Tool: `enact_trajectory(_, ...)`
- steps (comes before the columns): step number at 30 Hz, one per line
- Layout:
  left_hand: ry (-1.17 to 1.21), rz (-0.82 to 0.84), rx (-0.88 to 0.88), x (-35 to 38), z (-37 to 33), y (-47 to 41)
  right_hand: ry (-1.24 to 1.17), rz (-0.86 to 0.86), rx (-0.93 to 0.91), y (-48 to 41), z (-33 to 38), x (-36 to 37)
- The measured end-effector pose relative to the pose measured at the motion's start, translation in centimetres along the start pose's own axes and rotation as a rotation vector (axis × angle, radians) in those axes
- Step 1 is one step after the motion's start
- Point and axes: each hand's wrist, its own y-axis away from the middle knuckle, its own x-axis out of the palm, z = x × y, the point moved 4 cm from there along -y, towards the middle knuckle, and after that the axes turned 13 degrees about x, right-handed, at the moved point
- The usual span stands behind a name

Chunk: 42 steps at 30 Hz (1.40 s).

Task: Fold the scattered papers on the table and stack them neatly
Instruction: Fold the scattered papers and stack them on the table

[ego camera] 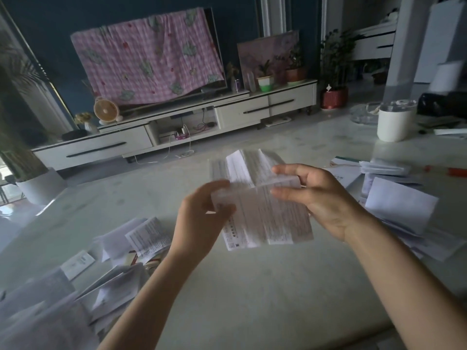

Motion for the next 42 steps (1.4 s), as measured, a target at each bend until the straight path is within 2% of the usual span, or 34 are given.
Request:
enact_trajectory(2,-0.183,-0.001,0.042,-0.5,0.5,0.0,0.125,0.009,0.022,0.2,-0.2,0.0)
enact_trajectory(5,-0.352,-0.008,0.133,-1.2,0.4,0.0,0.338,-0.081,-0.065,0.2,-0.2,0.4)
enact_trajectory(7,-0.329,0.021,0.113,-1.6,-0.1,-0.1,0.581,-0.143,-0.142,0.4,0.0,0.7)
enact_trajectory(9,-0.196,0.101,-0.003,-1.7,-0.6,-0.5,0.706,-0.094,-0.151,0.6,0.1,1.0)
enact_trajectory(12,-0.121,0.243,-0.031,-1.4,-1.3,-1.1,0.581,0.142,-0.08,1.5,0.1,2.7)
enact_trajectory(14,-0.101,0.281,-0.04,-1.2,-1.4,-1.2,0.508,0.221,-0.039,1.9,-0.1,3.5)
enact_trajectory(18,-0.057,0.184,-0.123,-1.8,-0.3,-1.2,0.381,0.223,0.059,1.4,-0.6,3.4)
enact_trajectory(22,0.144,0.246,-0.224,-1.3,0.1,-0.3,0.364,0.235,0.055,1.4,-0.9,4.0)
enact_trajectory(27,0.034,0.124,-0.239,-2.9,1.0,-0.8,0.308,0.352,0.132,1.7,-1.3,4.2)
enact_trajectory(30,0.006,0.131,-0.24,-3.9,1.0,-1.1,0.341,0.427,0.221,2.1,-1.4,2.8)
enact_trajectory(33,-0.114,0.242,-0.188,-3.5,0.6,-1.2,0.434,0.413,0.19,2.5,-1.0,1.7)
enact_trajectory(37,-0.112,0.413,-0.194,-0.8,0.3,-0.9,0.368,0.45,0.178,2.8,-1.0,3.1)
enact_trajectory(39,0.01,0.33,-0.198,-0.5,0.1,-1.0,0.352,0.406,0.15,2.3,-1.3,3.5)
enact_trajectory(42,0.384,0.097,-0.295,-1.3,1.3,-0.9,0.204,0.19,0.145,1.3,-1.4,2.3)
